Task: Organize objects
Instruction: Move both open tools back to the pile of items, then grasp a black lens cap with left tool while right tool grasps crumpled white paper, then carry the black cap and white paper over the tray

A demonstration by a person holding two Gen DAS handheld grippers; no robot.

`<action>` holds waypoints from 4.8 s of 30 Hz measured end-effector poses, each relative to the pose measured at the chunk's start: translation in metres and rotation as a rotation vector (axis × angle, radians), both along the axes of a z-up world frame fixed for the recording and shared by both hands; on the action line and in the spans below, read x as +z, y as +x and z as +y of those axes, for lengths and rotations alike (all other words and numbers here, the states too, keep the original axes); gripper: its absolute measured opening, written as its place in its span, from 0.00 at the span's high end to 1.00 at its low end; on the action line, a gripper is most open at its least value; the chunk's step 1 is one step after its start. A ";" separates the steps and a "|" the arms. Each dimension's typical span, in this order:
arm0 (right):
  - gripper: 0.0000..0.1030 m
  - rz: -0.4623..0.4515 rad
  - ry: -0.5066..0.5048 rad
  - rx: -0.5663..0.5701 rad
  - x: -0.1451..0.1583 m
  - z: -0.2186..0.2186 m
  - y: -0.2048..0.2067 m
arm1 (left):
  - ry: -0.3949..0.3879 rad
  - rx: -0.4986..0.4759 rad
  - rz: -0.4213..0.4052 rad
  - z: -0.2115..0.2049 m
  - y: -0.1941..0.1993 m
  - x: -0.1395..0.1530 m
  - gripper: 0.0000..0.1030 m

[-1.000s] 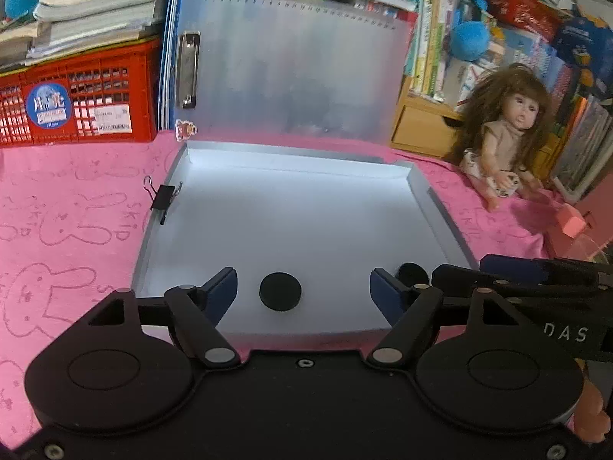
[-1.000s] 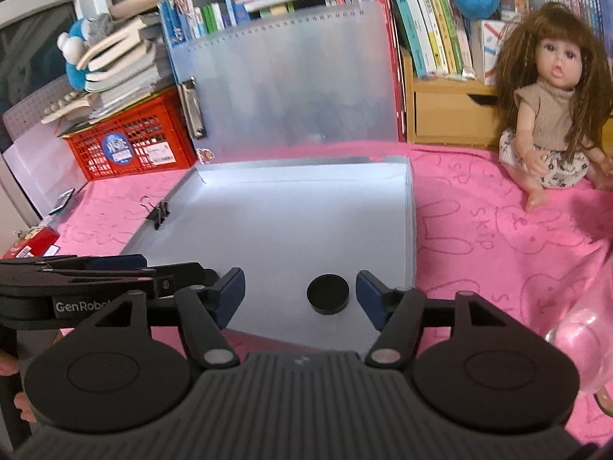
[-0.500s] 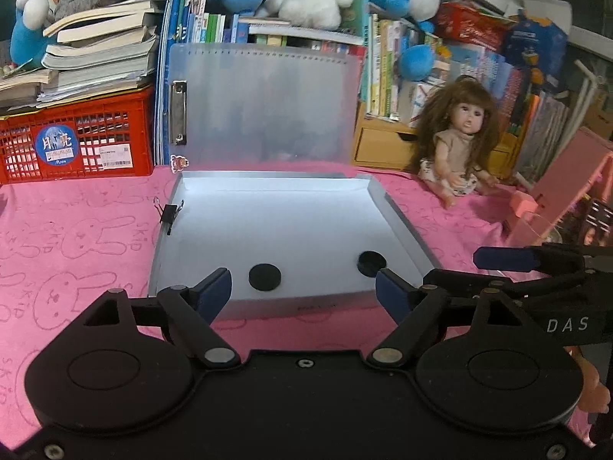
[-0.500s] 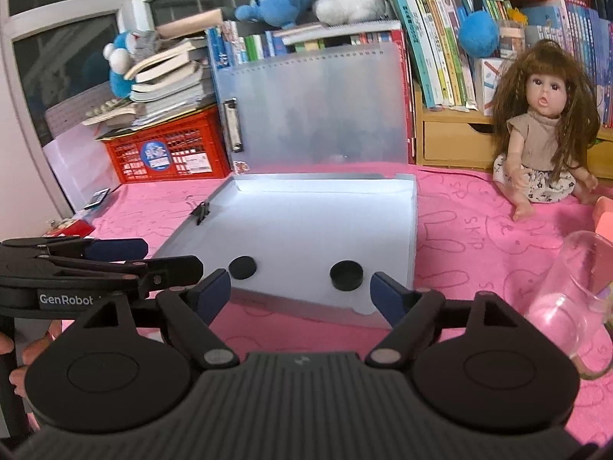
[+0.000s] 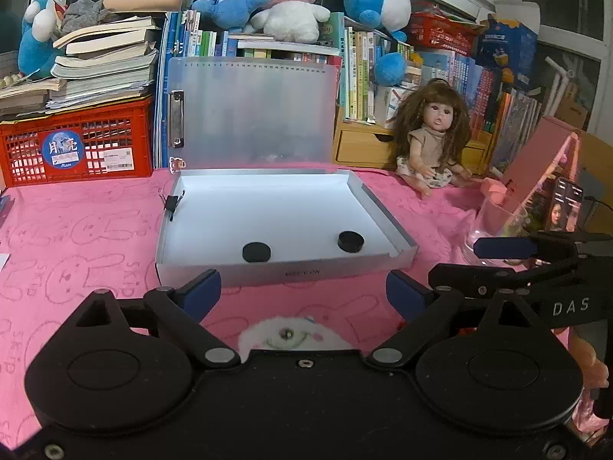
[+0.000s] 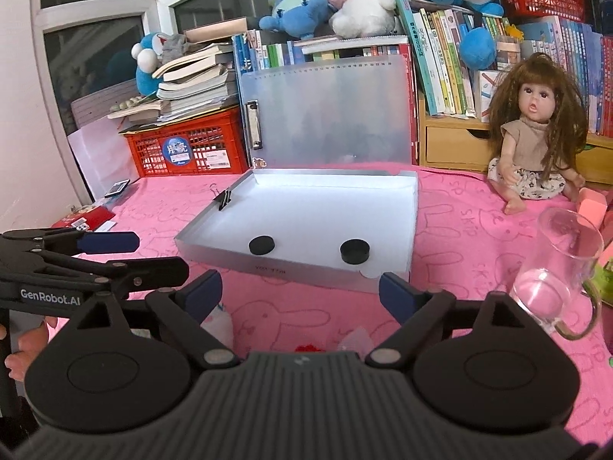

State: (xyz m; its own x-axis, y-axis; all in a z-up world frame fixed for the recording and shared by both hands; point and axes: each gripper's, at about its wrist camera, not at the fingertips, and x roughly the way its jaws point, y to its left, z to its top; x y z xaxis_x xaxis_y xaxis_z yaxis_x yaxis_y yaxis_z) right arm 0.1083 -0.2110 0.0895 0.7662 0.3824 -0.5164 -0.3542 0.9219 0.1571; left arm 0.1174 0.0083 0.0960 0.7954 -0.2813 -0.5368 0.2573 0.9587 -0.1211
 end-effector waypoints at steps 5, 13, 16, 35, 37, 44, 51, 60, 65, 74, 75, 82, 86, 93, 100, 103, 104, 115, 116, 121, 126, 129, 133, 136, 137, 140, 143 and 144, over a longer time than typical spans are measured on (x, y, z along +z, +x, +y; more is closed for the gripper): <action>0.06 -0.014 -0.006 0.009 -0.003 -0.001 -0.015 | -0.002 -0.007 -0.016 0.002 -0.021 -0.005 0.09; 0.03 -0.043 -0.049 0.035 -0.012 0.002 -0.038 | 0.029 -0.024 -0.048 0.001 -0.050 -0.014 0.07; 0.02 -0.051 -0.064 0.045 -0.016 0.003 -0.046 | 0.026 -0.021 -0.037 0.003 -0.057 -0.021 0.06; 0.02 -0.018 -0.110 0.056 -0.048 0.005 -0.082 | 0.024 -0.049 -0.021 0.013 -0.113 -0.052 0.15; 0.02 -0.018 -0.117 0.054 -0.051 0.005 -0.086 | 0.012 -0.054 -0.007 0.014 -0.116 -0.054 0.24; 0.02 -0.012 -0.136 0.048 -0.060 0.006 -0.094 | 0.008 -0.068 0.032 0.012 -0.123 -0.063 0.50; 0.02 0.005 -0.154 0.051 -0.070 0.008 -0.098 | 0.021 -0.051 0.047 0.008 -0.120 -0.071 0.52; 0.07 0.001 -0.160 0.050 -0.072 0.011 -0.101 | 0.025 -0.023 0.061 0.006 -0.109 -0.080 0.55; 0.12 0.016 -0.135 0.041 -0.073 0.008 -0.099 | 0.028 -0.011 0.065 0.003 -0.104 -0.084 0.55; 0.34 0.034 -0.128 0.032 -0.076 0.008 -0.098 | 0.027 0.011 0.066 0.004 -0.094 -0.088 0.55; 0.35 0.035 -0.127 0.034 -0.076 0.009 -0.098 | 0.029 0.013 0.065 0.003 -0.093 -0.088 0.55; 0.49 0.017 -0.142 0.049 -0.077 0.014 -0.101 | 0.042 0.016 0.053 0.000 -0.091 -0.090 0.62; 0.63 0.026 -0.136 0.056 -0.077 0.016 -0.101 | 0.069 0.011 0.042 -0.002 -0.096 -0.091 0.71; 0.73 0.010 -0.152 0.054 -0.075 0.019 -0.105 | 0.063 0.008 0.047 -0.001 -0.110 -0.091 0.71; 0.73 0.008 -0.151 0.046 -0.073 0.017 -0.111 | 0.076 -0.018 0.046 -0.003 -0.127 -0.090 0.71; 0.73 0.002 -0.154 0.045 -0.072 0.017 -0.115 | 0.065 -0.024 0.046 -0.003 -0.132 -0.088 0.71; 0.73 -0.002 -0.156 0.044 -0.072 0.017 -0.116 | 0.062 -0.028 0.042 -0.003 -0.133 -0.086 0.71; 0.74 -0.025 -0.126 0.031 -0.056 0.014 -0.118 | 0.037 -0.060 -0.040 -0.008 -0.140 -0.056 0.71; 0.74 -0.026 -0.121 0.029 -0.055 0.014 -0.118 | 0.033 -0.062 -0.047 -0.008 -0.139 -0.052 0.71; 0.74 -0.025 -0.103 0.009 -0.046 0.010 -0.110 | 0.003 -0.056 -0.071 -0.006 -0.129 -0.036 0.71; 0.74 -0.031 -0.095 -0.032 -0.035 0.007 -0.097 | 0.013 -0.030 -0.102 -0.003 -0.111 -0.022 0.71; 0.74 -0.034 -0.088 -0.056 -0.028 0.005 -0.088 | 0.001 -0.003 -0.099 0.000 -0.098 -0.015 0.71; 0.74 -0.036 -0.083 -0.074 -0.022 0.003 -0.080 | -0.006 0.017 -0.092 0.004 -0.082 -0.011 0.71; 0.74 -0.041 -0.089 -0.077 -0.019 0.003 -0.074 | -0.003 0.026 -0.091 0.005 -0.074 -0.009 0.71; 0.74 -0.045 -0.093 -0.077 -0.018 0.003 -0.073 | -0.006 0.029 -0.089 0.005 -0.071 -0.009 0.71; 0.74 -0.050 -0.100 -0.077 -0.016 0.004 -0.068 | -0.015 0.036 -0.084 0.007 -0.063 -0.007 0.71; 0.74 -0.049 -0.095 -0.082 -0.014 0.004 -0.062 | -0.020 0.047 -0.086 0.008 -0.054 -0.005 0.71; 0.74 -0.048 -0.091 -0.085 -0.013 0.003 -0.059 | -0.022 0.050 -0.085 0.008 -0.051 -0.004 0.71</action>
State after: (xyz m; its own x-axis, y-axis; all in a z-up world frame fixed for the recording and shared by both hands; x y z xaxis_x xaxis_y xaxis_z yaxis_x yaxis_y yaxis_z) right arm 0.0489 -0.2079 0.0761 0.8183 0.2681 -0.5084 -0.2793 0.9586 0.0560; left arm 0.0668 0.0168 0.0921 0.8512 -0.2508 -0.4611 0.2192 0.9680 -0.1220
